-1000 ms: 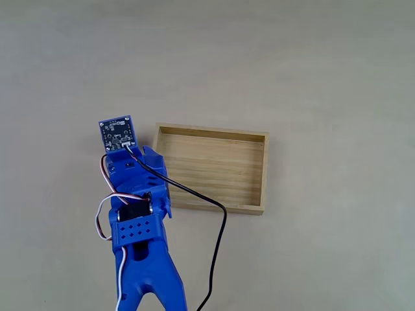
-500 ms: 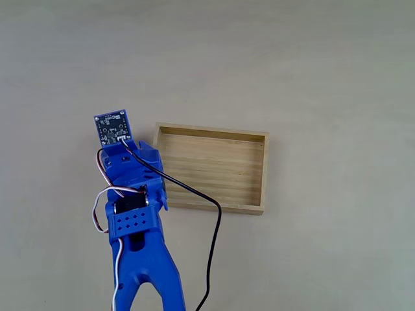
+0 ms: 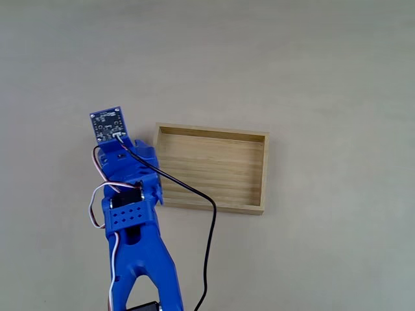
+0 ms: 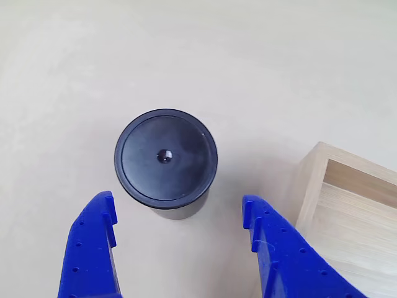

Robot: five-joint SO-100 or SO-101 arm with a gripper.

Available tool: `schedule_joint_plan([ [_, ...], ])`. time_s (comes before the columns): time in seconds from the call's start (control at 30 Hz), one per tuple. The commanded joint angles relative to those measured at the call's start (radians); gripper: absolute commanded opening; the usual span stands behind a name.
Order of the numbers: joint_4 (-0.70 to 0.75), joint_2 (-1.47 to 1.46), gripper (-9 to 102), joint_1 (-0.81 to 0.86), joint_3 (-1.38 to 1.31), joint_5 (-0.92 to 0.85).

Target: Place the black cylinder in the wooden box then return to rest.

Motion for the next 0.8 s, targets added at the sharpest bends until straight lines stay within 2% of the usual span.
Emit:
schedule_joint_plan([
  [0.0,-0.038,-0.023,30,-0.011,-0.124,-0.014],
  [0.77,-0.067,0.087,30,-0.015,-0.225,-0.003],
])
